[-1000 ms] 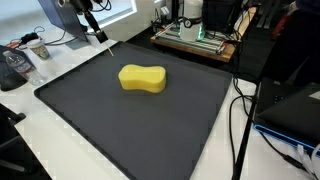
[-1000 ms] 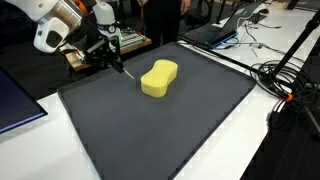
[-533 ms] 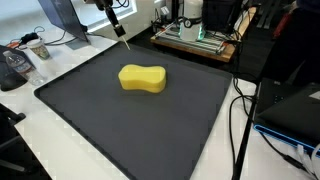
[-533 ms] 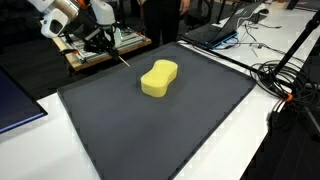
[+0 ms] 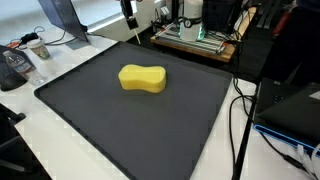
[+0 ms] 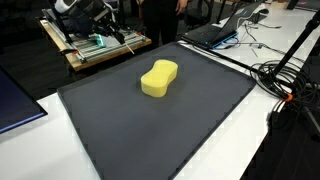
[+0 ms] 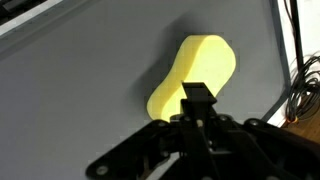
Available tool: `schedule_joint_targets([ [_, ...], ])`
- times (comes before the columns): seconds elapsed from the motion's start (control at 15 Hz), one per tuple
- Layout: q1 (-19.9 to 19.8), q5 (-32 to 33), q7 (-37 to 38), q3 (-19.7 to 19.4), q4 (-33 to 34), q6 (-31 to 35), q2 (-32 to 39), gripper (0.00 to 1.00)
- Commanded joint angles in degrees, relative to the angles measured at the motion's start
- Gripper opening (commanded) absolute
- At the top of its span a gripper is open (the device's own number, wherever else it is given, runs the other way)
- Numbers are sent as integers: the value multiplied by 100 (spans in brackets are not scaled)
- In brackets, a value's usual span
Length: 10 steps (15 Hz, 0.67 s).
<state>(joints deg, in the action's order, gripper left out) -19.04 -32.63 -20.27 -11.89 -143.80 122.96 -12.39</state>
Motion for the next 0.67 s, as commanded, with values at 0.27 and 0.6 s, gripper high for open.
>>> schedule_joint_targets([
  [0.27,916,1358,1367,660,-525,125,-1550,3],
  [0.6,1581,2121,1758,1228,-42,-624,-1507,3],
])
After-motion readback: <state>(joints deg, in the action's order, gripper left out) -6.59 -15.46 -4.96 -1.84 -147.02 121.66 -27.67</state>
